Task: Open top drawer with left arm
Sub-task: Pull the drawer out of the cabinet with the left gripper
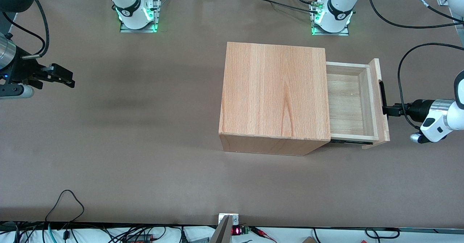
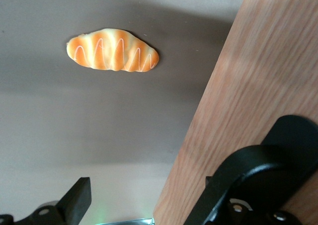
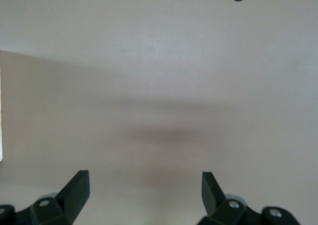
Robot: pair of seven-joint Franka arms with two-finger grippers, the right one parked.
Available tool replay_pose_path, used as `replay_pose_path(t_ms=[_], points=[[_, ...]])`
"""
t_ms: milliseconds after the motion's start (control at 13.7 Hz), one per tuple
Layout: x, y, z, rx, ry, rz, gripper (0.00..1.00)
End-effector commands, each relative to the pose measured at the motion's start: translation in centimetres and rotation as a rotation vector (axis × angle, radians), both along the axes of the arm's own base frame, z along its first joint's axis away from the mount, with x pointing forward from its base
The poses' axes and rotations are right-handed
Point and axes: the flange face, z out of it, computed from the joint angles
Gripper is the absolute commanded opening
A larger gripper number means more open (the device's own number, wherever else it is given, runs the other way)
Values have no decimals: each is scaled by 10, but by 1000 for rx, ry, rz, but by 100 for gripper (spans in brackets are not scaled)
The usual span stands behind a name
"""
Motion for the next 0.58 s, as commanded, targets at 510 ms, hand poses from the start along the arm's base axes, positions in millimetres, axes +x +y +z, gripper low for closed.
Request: replay_pose_path(t_ms=[510], points=[[5, 54, -4, 71, -45, 16, 100]])
